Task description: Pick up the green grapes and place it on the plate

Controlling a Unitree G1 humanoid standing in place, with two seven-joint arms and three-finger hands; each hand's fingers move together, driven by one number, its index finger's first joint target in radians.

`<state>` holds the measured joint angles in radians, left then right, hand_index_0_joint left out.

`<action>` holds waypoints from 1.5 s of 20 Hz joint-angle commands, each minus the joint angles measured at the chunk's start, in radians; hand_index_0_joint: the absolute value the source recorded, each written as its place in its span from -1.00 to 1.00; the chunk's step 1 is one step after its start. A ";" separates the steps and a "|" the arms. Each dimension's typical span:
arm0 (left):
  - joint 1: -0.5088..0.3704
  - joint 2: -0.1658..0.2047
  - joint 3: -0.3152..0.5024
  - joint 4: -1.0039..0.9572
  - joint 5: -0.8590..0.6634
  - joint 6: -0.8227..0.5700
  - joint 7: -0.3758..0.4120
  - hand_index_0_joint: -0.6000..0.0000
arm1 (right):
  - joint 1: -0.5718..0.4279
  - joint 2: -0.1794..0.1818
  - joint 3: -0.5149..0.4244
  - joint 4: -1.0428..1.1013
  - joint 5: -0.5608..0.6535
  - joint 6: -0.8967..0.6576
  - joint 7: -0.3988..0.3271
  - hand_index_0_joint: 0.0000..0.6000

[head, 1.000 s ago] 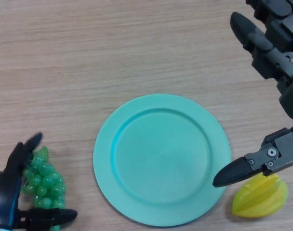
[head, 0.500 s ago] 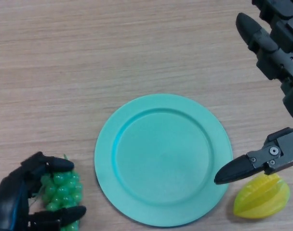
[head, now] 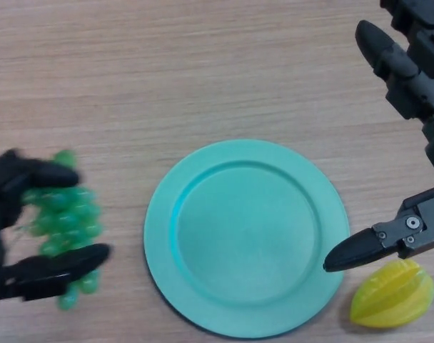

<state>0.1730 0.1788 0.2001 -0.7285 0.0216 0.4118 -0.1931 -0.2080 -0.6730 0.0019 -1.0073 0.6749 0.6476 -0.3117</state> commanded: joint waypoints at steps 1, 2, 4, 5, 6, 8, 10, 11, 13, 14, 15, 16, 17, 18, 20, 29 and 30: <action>-0.055 0.019 -0.023 -0.125 0.020 0.001 0.021 -1.00 | -0.019 -0.025 -0.106 -0.040 0.002 -0.165 -0.015 -1.00; -0.069 0.033 -0.085 -0.164 0.034 0.024 0.010 -1.00 | -0.010 -0.023 -0.114 -0.040 0.001 -0.172 -0.008 -1.00; -0.065 0.083 -0.189 -0.177 0.136 -0.053 -0.060 -1.00 | 0.004 -0.020 -0.134 -0.040 0.009 -0.176 0.001 -1.00; -0.074 0.072 -0.188 -0.192 0.121 -0.039 -0.077 -1.00 | 0.009 -0.021 -0.141 -0.040 0.011 -0.178 0.003 -1.00; -0.107 0.039 -0.175 -0.208 0.057 -0.029 -0.076 -1.00 | 0.019 -0.022 -0.154 -0.040 0.009 -0.183 0.011 -1.00; -0.113 0.036 -0.175 -0.200 0.040 -0.046 -0.070 -0.33 | 0.023 -0.021 -0.160 -0.040 0.007 -0.182 0.016 -1.00; -0.125 0.037 -0.175 -0.187 -0.003 -0.054 -0.052 0.50 | 0.033 -0.021 -0.178 -0.040 0.009 -0.179 0.026 -1.00; -0.135 0.040 -0.172 -0.185 -0.032 -0.046 -0.040 0.83 | 0.040 -0.021 -0.188 -0.040 0.010 -0.178 0.031 -1.00; -0.148 0.052 -0.164 -0.202 -0.064 -0.021 -0.033 1.00 | 0.050 -0.017 -0.198 -0.040 0.003 -0.177 0.043 -1.00; -0.157 0.058 -0.151 -0.220 -0.077 -0.007 -0.037 1.00 | 0.047 -0.016 -0.206 -0.040 0.004 -0.170 0.047 -1.00; -0.164 0.060 -0.143 -0.225 -0.083 -0.003 -0.037 1.00 | 0.045 -0.016 -0.206 -0.040 0.003 -0.166 0.048 -1.00; -0.182 0.064 -0.118 -0.238 -0.103 0.010 -0.039 1.00 | 0.040 -0.015 -0.203 -0.040 -0.006 -0.160 0.051 -1.00; -0.190 0.068 -0.102 -0.246 -0.118 0.019 -0.041 1.00 | 0.036 -0.013 -0.202 -0.040 -0.012 -0.155 0.055 -1.00; -0.209 0.077 -0.061 -0.269 -0.155 0.038 -0.045 1.00 | 0.029 -0.008 -0.207 -0.040 -0.016 -0.144 0.062 -1.00; -0.245 0.100 0.015 -0.301 -0.234 0.076 -0.046 1.00 | 0.019 0.010 -0.204 -0.040 -0.037 -0.130 0.078 -1.00; -0.284 0.214 0.239 -0.280 -0.478 0.089 -0.028 1.00 | -0.008 0.029 -0.193 -0.040 -0.056 -0.131 0.086 -1.00; -0.275 0.219 0.252 -0.291 -0.497 0.091 -0.021 1.00 | -0.009 0.052 -0.182 -0.040 -0.079 -0.124 0.097 -1.00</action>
<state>-0.0841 0.3547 0.3952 -0.9819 -0.4603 0.5922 -0.2488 -0.1810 -0.6000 -0.1066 -1.0070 0.6478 0.6398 -0.2076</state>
